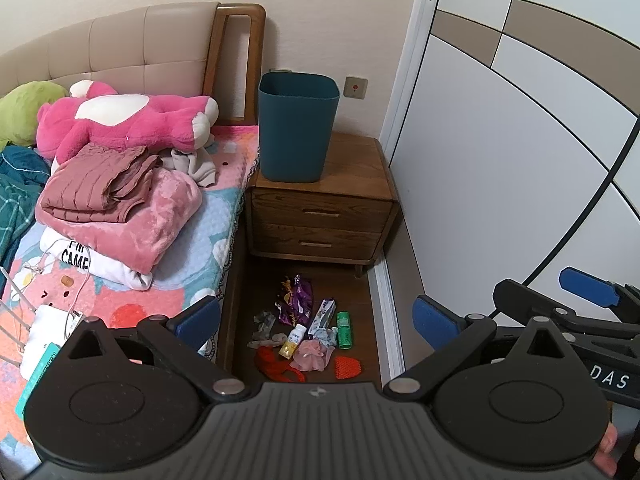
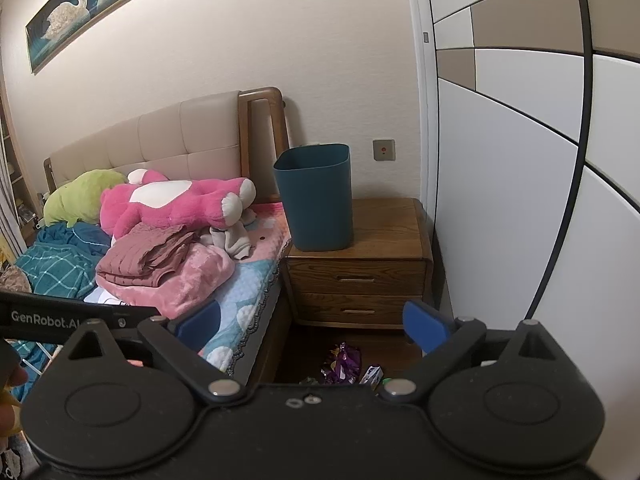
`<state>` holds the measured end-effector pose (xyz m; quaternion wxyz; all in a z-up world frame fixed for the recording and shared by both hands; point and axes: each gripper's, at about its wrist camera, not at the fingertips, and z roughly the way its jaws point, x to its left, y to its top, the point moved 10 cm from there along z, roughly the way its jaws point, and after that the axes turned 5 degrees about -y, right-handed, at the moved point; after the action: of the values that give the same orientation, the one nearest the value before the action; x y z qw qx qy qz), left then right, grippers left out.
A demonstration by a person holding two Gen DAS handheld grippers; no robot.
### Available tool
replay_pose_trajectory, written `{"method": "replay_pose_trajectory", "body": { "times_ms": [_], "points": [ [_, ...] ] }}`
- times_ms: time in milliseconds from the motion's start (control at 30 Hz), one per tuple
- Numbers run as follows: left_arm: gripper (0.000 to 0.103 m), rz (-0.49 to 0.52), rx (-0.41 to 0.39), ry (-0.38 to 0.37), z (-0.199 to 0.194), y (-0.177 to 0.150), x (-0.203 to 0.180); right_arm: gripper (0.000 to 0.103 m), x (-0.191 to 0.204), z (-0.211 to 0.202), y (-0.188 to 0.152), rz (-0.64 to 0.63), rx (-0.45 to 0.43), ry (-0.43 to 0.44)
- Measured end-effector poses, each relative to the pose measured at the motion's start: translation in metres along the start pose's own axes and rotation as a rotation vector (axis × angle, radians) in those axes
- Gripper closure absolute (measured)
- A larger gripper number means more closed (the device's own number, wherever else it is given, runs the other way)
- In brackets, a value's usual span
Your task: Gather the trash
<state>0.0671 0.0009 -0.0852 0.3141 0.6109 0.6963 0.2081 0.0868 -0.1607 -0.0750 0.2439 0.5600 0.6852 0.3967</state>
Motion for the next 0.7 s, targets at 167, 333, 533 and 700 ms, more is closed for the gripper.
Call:
{"method": "replay_pose_trajectory", "body": {
  "times_ms": [167, 333, 533, 700],
  "points": [
    [0.0, -0.001, -0.001, 0.0, 0.0, 0.0, -0.002, 0.007, 0.0, -0.002, 0.001, 0.001, -0.007, 0.005],
    [0.0, 0.0, -0.014, 0.002, -0.002, 0.004, -0.009, 0.007, -0.002, -0.002, 0.0, 0.001, -0.01, 0.008],
    [0.0, -0.008, -0.021, -0.007, -0.001, 0.006, -0.011, 0.007, -0.002, -0.004, -0.002, 0.001, -0.015, 0.008],
    [0.0, -0.006, -0.025, -0.015, 0.004, 0.011, -0.013, 0.007, -0.005, -0.003, 0.001, 0.003, -0.021, 0.001]
  ]
}}
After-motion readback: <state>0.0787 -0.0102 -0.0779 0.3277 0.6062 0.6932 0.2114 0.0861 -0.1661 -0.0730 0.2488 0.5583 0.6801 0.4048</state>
